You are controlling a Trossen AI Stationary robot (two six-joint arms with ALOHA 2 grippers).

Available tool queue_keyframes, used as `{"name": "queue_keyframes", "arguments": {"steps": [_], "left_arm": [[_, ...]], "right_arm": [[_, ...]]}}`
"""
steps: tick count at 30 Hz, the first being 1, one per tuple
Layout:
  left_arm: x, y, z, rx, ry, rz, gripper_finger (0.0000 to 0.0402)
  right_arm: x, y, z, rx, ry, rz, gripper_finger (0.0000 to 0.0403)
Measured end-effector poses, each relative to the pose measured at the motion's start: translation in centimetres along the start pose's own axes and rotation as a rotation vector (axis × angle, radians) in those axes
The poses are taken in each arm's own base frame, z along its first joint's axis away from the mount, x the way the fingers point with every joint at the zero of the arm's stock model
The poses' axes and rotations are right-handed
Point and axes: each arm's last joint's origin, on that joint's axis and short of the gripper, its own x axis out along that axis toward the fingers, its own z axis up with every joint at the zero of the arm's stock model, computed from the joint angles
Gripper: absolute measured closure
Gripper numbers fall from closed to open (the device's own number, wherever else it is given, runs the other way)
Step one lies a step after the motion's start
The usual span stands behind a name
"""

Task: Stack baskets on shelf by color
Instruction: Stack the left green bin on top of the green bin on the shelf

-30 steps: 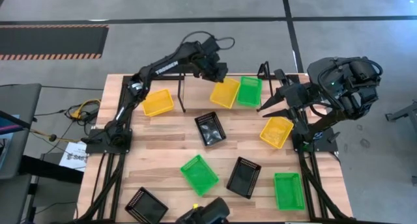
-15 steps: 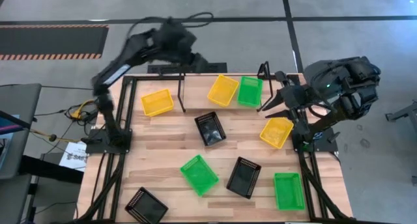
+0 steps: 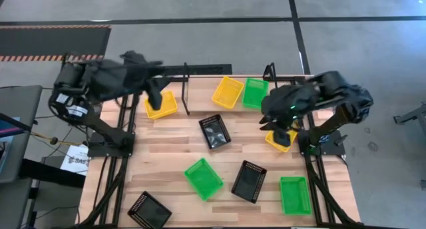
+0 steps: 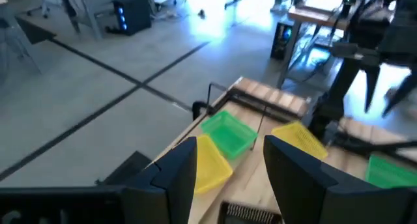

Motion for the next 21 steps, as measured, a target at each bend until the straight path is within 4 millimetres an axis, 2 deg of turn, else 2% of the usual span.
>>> {"name": "queue_keyframes", "arguments": {"steps": [8,14,18,21], "left_arm": [[-0.2,-0.3,-1.6,0.059,0.108,0.056,0.0235],[0.1,-0.4,-1.9,0.095,0.129,0.074,0.0235],[0.1,-0.5,-1.9,0.111,0.139,0.061,0.0235],[0.1,-0.5,-1.9,0.111,0.141,0.058,0.0235]], "right_arm": [[7.0,-0.1,-1.4,0.122,0.213,-0.115,0.0281],[13.5,-0.1,-1.1,0.12,0.18,-0.091,0.0297],[17.1,0.1,-0.5,0.09,0.152,-0.042,0.0304],[18.8,0.2,-0.1,0.057,0.167,-0.006,0.0303]]}}
